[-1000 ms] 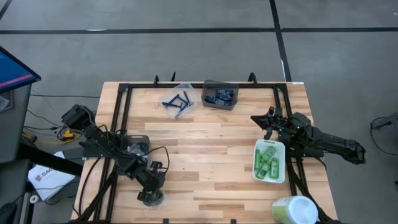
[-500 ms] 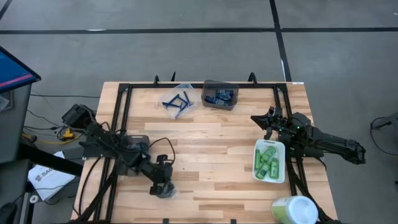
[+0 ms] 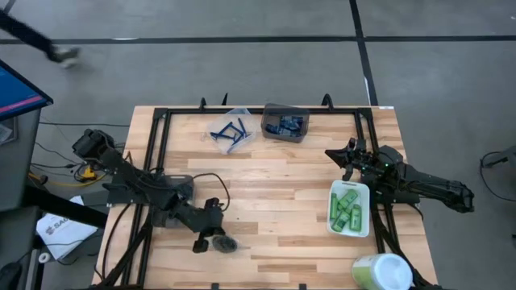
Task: Pick & Place Travel size toiletries
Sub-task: Put the black hairbrush into the bottom black bin
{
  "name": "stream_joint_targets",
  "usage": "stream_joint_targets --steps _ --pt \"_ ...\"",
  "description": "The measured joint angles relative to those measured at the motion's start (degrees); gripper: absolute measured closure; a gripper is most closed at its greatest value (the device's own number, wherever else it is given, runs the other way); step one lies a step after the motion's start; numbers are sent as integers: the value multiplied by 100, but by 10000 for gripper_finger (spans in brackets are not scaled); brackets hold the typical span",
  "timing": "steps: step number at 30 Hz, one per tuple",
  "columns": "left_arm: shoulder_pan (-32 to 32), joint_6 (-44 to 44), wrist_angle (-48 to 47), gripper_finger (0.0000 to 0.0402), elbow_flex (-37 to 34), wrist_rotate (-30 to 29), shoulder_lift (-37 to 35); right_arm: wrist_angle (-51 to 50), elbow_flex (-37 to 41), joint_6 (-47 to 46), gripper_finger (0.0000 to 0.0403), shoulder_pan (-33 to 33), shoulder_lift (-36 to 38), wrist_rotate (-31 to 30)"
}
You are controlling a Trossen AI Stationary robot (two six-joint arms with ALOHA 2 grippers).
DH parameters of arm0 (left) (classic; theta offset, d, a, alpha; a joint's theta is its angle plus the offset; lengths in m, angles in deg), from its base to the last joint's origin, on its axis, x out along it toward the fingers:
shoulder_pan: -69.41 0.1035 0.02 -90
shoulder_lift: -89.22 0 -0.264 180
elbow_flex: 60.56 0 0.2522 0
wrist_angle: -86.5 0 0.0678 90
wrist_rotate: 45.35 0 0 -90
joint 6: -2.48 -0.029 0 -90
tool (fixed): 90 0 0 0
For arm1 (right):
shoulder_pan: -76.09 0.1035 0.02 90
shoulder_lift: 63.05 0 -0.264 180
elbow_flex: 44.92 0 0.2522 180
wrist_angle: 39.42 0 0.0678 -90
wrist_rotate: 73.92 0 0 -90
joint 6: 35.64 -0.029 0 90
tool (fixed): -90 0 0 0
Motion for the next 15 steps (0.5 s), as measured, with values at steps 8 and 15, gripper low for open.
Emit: stream_joint_targets --steps 8,15 --pt "0 408 -669 401 4 -104 -930 0 0 0 403 1 0 0" --pt "0 1277 -1264 401 4 308 -1733 0 0 0 403 1 1 1"
